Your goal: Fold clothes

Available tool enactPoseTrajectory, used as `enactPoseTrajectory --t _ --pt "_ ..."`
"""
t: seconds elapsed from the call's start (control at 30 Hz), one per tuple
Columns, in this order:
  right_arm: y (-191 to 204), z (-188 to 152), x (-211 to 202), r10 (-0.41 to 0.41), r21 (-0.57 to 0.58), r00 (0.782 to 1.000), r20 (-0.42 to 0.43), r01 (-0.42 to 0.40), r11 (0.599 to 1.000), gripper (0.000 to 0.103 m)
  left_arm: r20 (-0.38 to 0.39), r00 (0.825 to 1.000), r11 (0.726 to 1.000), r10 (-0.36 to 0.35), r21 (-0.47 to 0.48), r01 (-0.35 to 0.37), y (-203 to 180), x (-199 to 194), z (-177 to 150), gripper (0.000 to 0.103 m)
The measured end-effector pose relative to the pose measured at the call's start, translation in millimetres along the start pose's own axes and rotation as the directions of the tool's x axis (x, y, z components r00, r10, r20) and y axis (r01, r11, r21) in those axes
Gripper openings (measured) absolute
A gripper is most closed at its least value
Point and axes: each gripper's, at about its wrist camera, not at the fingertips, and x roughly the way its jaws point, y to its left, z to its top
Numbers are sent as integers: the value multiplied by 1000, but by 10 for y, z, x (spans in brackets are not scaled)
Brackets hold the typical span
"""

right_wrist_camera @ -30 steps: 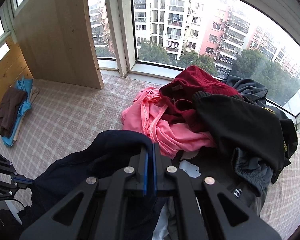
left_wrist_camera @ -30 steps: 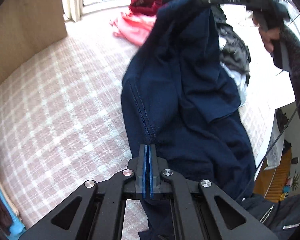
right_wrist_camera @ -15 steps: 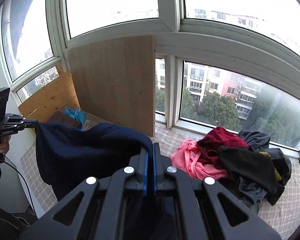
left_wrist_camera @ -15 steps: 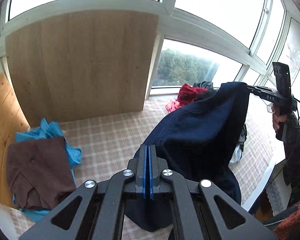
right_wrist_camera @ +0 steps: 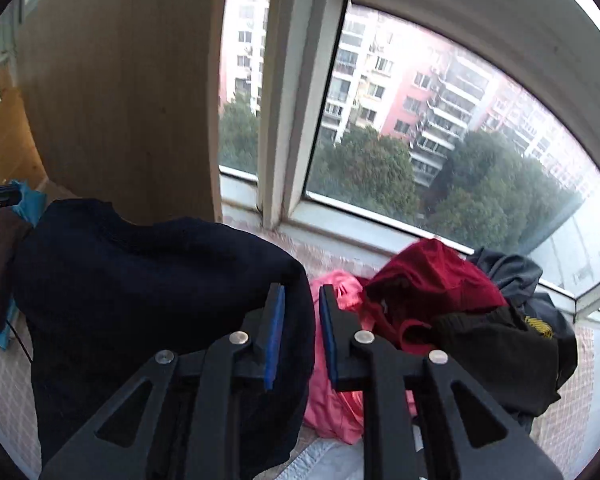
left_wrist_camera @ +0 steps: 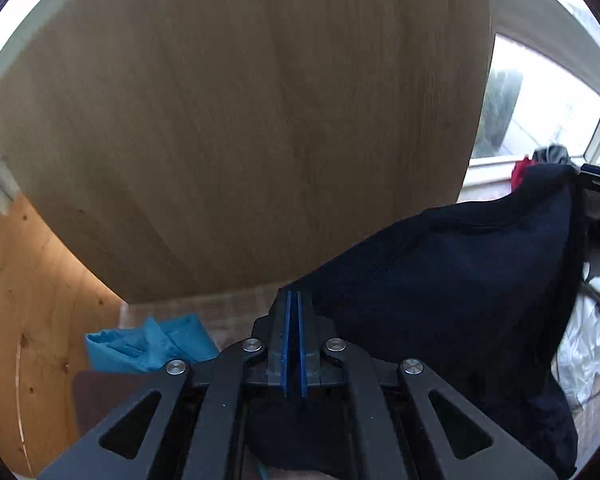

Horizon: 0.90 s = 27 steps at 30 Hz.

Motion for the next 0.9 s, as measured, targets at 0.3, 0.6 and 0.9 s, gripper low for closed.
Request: enactPoseTrajectory --t 0.3,0.6,0.9 --pt "-344 -1349 -419 234 99 968 -90 -225 969 21 -115 973 977 -199 56 206 -73 -261 -1168 21" --pt "-35 -3755 -1291 348 277 932 -105 -309 910 24 -418 808 897 -415 -42 439 -584 -826 -3241 21" --pt "367 -4649 -1366 395 307 905 -159 -335 891 38 -455 734 836 -504 -42 547 -1282 -844 -3869 28"
